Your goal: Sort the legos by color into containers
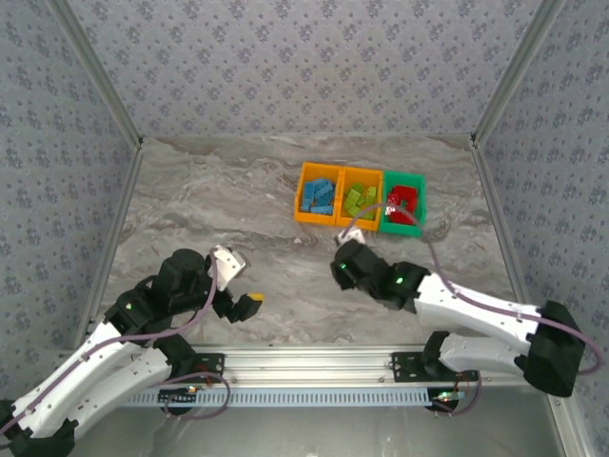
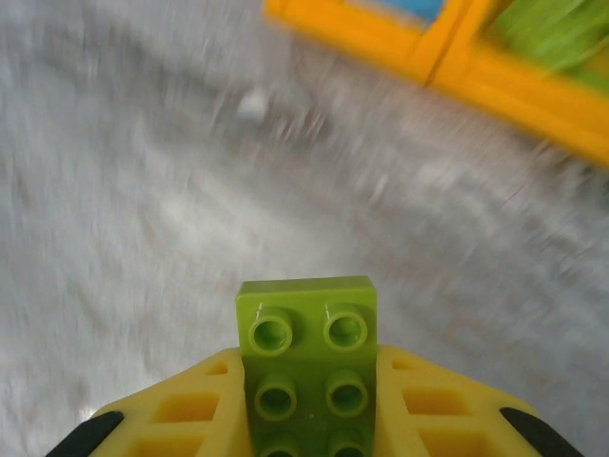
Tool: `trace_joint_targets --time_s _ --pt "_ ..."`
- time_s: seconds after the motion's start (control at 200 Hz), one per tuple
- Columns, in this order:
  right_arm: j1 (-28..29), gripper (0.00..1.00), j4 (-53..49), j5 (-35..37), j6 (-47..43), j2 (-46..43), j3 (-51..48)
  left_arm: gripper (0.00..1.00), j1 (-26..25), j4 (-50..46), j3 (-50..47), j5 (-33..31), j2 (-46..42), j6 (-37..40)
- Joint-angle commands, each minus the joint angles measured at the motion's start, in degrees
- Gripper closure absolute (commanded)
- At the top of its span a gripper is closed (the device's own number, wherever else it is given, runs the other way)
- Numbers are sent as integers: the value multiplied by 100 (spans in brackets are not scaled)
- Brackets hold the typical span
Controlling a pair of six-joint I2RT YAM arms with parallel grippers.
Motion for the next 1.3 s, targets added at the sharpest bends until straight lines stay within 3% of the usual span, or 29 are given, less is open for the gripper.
trace_joint_targets --time_s 0.0,0.16,0.29,0.4,0.53,0.69,0.874,0.984,1.244,1.294 --pt "-803 72 943 21 -204 -129 -1 1 41 102 24 82 -140 108" --pt "-2194 71 1719 -478 -415 629 335 1 46 126 3 53 -165 138" --pt "-2917 71 2080 -1126 -283 1709 953 1 78 116 17 36 -120 165" --pt "-3161 69 2061 -1669 -120 2616 1634 1 110 126 -8 56 -96 172" --pt "-3196 61 1868 -1677 134 3488 2393 1 134 114 3 51 -59 180" --pt "-3223 39 1467 -1502 263 3878 2977 1 134 116 8 55 -57 172" --pt "-3198 33 1350 -1643 281 3156 2619 1 138 107 8 31 -58 192" --pt "-3180 29 1437 -1558 190 2272 1787 1 140 93 12 -36 -59 188" --pt "-3338 1 1609 -364 -876 -80 -137 1 194 61 50 -589 -41 -42" --pt "-3452 0 1732 -152 -1137 -448 -495 1 248 52 86 -885 -66 -159"
